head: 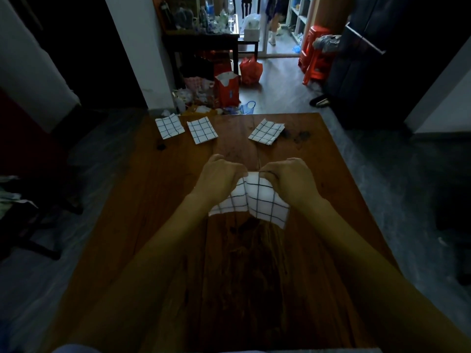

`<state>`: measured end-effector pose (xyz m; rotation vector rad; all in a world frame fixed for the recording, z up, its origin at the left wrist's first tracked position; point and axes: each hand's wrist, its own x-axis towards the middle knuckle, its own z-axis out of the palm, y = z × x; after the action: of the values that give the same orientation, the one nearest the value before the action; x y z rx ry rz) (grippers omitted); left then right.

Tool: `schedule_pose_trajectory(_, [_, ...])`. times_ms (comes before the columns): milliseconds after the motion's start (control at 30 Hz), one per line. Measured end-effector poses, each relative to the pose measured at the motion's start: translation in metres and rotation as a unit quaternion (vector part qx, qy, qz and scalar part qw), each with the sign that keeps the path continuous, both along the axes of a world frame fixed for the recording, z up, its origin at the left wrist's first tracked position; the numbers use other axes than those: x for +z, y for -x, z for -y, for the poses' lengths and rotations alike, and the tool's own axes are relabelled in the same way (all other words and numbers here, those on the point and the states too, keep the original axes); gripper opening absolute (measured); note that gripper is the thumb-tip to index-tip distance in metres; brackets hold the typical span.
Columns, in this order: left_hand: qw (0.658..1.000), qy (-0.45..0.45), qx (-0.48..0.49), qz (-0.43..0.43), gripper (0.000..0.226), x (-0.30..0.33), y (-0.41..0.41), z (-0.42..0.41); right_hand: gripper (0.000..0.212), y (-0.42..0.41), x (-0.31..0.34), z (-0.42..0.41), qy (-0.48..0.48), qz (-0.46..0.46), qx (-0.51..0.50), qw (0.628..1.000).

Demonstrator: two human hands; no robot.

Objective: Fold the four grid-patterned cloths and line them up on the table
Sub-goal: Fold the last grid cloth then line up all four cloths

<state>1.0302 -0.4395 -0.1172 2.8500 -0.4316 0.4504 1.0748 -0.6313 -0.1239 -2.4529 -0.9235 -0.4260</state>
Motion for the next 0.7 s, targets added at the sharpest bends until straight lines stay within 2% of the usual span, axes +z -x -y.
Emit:
schedule_pose_trajectory(133, [1.000,0.030,0.003,-0.001,0.020,-0.002,0.004,-0.015,0.018,-0.002,-0.002,0.019,-0.001,-0.028,-0.026,0.999])
schedule_pose_trajectory(233, [0.998,0.058,0.026,0.000,0.021,-0.001,0.004,-0.010,0.028,0.001,0.004,0.018,-0.025,-0.049,-0.039,0.998])
schedule_pose_trajectory(400, [0.992,0.102,0.072,-0.024,0.017,-0.002,0.005,-0.004,0.018,0.008,0.013,0.015,-0.052,-0.062,-0.072,0.994])
schedule_pose_trajectory(433, [0.988,0.125,0.084,-0.022,0.016,-0.001,0.006,-0.002,0.023,0.010,0.014,0.014,-0.058,-0.077,-0.058,0.994])
schedule_pose_trajectory(533, [0.970,0.213,0.113,-0.020,0.015,0.001,0.004,0.001,0.053,0.019,0.016,0.014,-0.081,-0.157,0.001,0.984])
schedule_pose_trajectory(567, [0.967,0.229,0.113,-0.021,0.016,0.001,0.002,0.002,0.057,0.021,0.017,0.013,-0.096,-0.188,0.002,0.978])
schedule_pose_trajectory(633, [0.966,0.236,0.100,-0.024,0.020,0.001,0.002,0.004,0.050,0.022,0.013,0.013,-0.115,-0.203,-0.013,0.972])
schedule_pose_trajectory(700, [0.968,0.240,0.070,-0.030,0.022,0.002,0.001,0.007,0.039,0.020,0.008,0.010,-0.100,-0.178,-0.019,0.979])
